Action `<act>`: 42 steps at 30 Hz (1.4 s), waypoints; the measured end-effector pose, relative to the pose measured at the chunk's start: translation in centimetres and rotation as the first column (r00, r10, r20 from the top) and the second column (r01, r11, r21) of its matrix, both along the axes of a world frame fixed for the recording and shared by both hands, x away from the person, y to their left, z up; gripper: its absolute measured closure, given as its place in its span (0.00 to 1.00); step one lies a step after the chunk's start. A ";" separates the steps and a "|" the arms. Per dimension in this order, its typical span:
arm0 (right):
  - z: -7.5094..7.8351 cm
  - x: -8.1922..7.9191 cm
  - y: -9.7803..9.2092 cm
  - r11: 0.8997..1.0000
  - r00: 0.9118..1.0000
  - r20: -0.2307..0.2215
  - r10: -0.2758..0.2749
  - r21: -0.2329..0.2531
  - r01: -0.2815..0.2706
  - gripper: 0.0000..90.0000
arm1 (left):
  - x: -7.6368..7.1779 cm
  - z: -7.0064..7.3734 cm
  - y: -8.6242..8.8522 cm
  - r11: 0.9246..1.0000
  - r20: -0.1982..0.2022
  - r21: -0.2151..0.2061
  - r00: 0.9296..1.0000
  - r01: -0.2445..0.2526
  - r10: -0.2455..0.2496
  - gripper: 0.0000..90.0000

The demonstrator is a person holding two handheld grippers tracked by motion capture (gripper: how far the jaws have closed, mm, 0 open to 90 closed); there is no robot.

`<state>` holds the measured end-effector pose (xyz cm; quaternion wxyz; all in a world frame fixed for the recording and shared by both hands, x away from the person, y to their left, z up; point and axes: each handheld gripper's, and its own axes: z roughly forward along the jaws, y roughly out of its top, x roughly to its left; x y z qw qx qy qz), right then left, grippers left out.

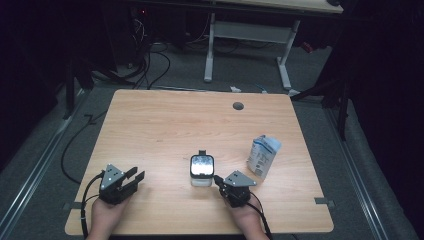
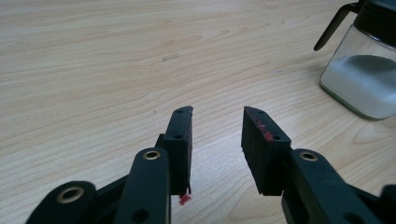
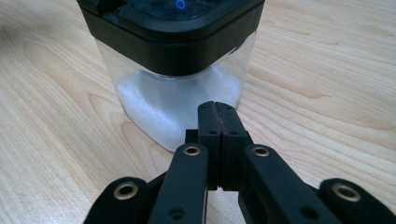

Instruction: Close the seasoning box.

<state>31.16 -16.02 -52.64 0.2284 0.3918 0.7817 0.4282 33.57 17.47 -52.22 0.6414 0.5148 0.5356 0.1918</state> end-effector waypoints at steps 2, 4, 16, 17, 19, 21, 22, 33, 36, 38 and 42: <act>0.0 -0.1 0.0 1.000 1.000 0.001 0.003 -0.002 -0.003 1.00 | 0.0 0.0 -0.1 1.000 0.002 0.003 1.000 0.002 -0.002 0.71; 0.0 -0.1 0.0 1.000 1.000 0.001 0.003 0.000 -0.003 1.00 | 0.0 0.0 -0.1 1.000 0.003 0.008 1.000 0.004 -0.004 0.71; 0.4 -0.2 -2.0 0.999 0.999 0.009 -0.035 0.012 0.035 1.00 | -0.2 0.0 -0.1 1.000 0.006 0.008 1.000 0.009 -0.009 0.71; 0.5 -0.2 -2.4 0.999 0.999 0.010 -0.042 0.016 0.042 0.99 | -0.2 0.1 -0.1 1.000 0.005 0.006 1.000 0.008 -0.008 0.71; 0.6 -0.3 -3.2 0.998 0.998 0.013 -0.058 0.016 0.058 0.99 | -0.2 0.1 -0.2 1.000 0.005 0.001 1.000 0.009 -0.009 0.70; 0.7 -0.4 -4.1 0.997 0.997 0.012 -0.074 0.011 0.073 0.98 | -0.2 0.1 -0.2 1.000 0.007 0.003 1.000 0.010 -0.011 0.70; 0.7 -0.5 -4.6 0.996 0.996 0.015 -0.083 0.011 0.083 0.97 | -0.2 0.1 -0.3 1.000 0.007 0.006 1.000 0.012 -0.012 0.70; 0.5 -3.0 -9.7 0.980 0.982 0.015 -0.186 0.069 0.185 0.94 | 0.0 -0.4 -0.6 1.000 -0.014 0.001 1.000 0.011 -0.011 0.69; 0.5 -2.8 -9.8 0.979 0.981 0.020 -0.193 0.073 0.192 0.94 | -0.2 -0.5 -0.8 1.000 -0.015 0.009 1.000 0.021 -0.021 0.69; 0.4 -2.8 -9.8 0.979 0.982 0.016 -0.191 0.074 0.189 0.94 | -0.4 -0.5 -0.9 0.999 -0.011 0.026 0.999 0.032 -0.032 0.69; 0.3 -3.1 -9.7 0.983 0.984 0.024 -0.179 0.056 0.177 0.93 | -0.5 -0.2 -1.2 0.999 0.002 0.027 0.999 0.038 -0.038 0.68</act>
